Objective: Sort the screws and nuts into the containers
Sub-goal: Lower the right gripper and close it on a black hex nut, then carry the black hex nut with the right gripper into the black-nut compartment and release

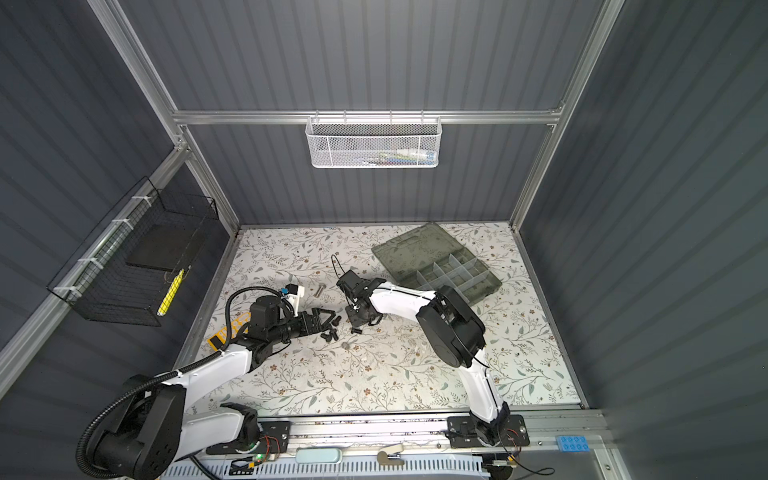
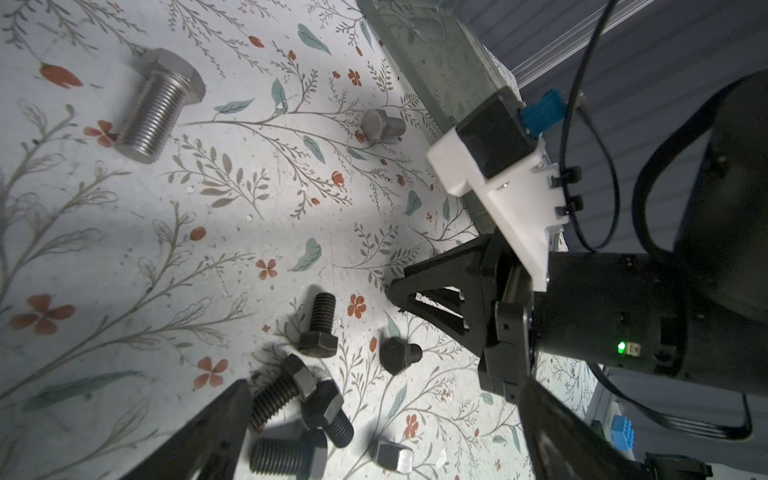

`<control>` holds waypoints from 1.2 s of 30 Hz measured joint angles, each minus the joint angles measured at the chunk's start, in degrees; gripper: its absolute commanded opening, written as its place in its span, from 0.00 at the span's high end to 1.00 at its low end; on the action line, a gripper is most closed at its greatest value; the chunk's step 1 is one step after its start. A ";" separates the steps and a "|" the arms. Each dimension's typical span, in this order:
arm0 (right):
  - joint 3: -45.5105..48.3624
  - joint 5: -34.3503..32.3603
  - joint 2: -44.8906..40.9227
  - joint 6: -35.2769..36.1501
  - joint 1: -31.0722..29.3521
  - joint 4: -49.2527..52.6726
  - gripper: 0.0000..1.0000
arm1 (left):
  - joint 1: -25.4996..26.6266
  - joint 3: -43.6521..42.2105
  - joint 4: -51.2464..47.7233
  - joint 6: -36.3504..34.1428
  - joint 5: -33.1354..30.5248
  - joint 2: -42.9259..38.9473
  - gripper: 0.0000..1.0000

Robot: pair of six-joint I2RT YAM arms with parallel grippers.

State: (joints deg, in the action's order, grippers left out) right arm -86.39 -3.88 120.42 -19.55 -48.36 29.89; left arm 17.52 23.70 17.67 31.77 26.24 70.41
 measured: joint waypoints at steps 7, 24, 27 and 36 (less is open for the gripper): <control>-0.55 -0.15 0.00 -0.11 0.00 1.44 1.00 | 0.00 0.00 0.00 0.00 0.00 0.00 0.00; 0.15 1.14 -6.84 -0.11 3.45 2.01 1.00 | 0.00 0.00 0.55 0.79 0.87 -0.02 0.00; 1.51 1.44 -11.56 0.07 6.05 1.86 1.00 | 0.00 0.09 0.33 1.31 1.01 -0.13 0.00; 9.05 0.92 -22.43 1.01 18.86 1.97 1.00 | 7.30 7.04 -1.36 1.92 -1.20 0.11 0.00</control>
State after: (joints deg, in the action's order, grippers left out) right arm -77.34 -2.96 98.00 -18.55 -29.50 31.86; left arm 24.82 30.74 16.32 33.69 25.04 70.52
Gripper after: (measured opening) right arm 0.176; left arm 0.997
